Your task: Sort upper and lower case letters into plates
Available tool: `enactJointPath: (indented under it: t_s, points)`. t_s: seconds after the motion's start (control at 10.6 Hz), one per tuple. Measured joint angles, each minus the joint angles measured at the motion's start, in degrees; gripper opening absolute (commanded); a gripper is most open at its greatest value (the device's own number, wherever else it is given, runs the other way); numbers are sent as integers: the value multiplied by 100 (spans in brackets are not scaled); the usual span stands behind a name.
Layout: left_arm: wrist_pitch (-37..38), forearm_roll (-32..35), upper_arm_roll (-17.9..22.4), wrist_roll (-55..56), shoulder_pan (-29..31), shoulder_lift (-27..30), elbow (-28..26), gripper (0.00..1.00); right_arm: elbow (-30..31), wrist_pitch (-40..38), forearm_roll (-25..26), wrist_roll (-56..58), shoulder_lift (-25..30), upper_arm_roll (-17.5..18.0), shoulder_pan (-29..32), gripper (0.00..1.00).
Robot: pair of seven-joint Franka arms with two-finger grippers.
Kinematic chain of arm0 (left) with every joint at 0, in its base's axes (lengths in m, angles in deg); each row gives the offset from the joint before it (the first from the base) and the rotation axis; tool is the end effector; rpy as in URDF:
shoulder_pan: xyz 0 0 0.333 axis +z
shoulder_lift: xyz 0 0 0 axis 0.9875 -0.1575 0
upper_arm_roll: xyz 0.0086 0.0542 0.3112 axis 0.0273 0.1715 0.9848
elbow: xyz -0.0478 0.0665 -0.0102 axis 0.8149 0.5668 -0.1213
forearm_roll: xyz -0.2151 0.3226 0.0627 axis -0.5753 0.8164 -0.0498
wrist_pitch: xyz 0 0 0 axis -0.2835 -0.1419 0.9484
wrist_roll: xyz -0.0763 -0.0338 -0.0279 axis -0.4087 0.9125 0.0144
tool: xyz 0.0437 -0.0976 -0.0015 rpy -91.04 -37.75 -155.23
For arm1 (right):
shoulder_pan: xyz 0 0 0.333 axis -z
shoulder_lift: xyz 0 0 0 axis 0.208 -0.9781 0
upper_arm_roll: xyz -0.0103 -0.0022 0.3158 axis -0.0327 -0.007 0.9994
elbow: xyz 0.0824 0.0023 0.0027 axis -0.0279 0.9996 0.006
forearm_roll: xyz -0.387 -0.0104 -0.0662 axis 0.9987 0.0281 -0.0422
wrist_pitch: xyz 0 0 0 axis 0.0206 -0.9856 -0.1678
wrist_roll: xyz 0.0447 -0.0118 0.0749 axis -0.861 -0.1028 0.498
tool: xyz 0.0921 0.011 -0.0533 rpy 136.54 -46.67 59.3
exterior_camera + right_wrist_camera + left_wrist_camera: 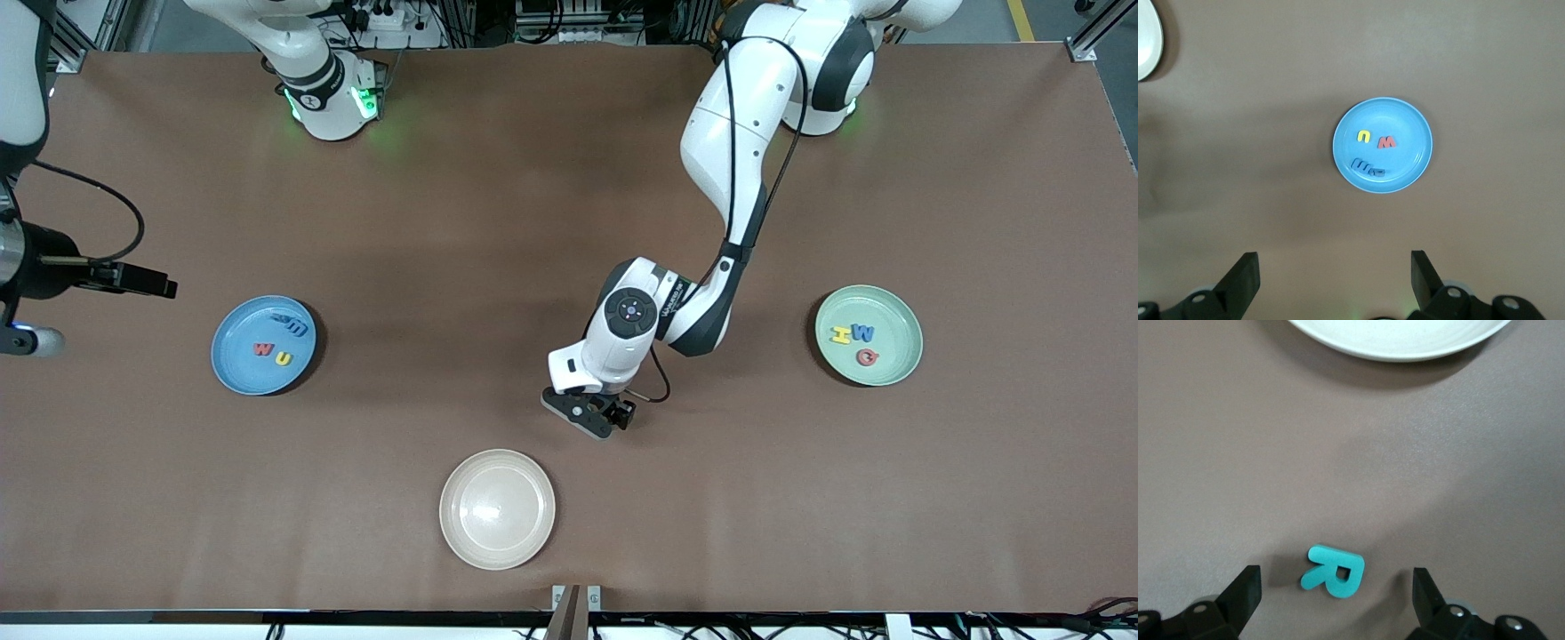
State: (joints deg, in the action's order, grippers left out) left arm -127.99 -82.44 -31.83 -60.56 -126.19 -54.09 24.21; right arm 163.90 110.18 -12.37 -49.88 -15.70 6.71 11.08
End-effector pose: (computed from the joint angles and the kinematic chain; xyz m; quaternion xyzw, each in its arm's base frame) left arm 0.6310 -0.4827 0.1689 0.9485 -0.2859 0.1235 0.0575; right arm 0.6105 -0.0185 0.5694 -0.9936 0.0724 0.0848 0.0166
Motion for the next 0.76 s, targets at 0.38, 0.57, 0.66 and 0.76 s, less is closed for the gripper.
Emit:
enactJointPath:
  t_s: [0.38, 0.57, 0.66, 0.76]
  points:
    - [-83, 0, -1, -2, -8, -84, 37, 100, 1482, 1072, 212, 18, 952, 52, -163, 100]
    - [-84, 0, -7, -2, -11, -88, 59, 85, 2230, 1545, 219, 19, 1404, 144, -184, 100]
    - [-84, 0, -13, -2, -14, -91, 66, 85, 2532, 1773, 222, 18, 1591, 234, -185, 100]
    - [-85, 0, -13, -2, -19, -92, 70, 88, 2707, 1878, 226, 18, 1710, 297, -184, 100]
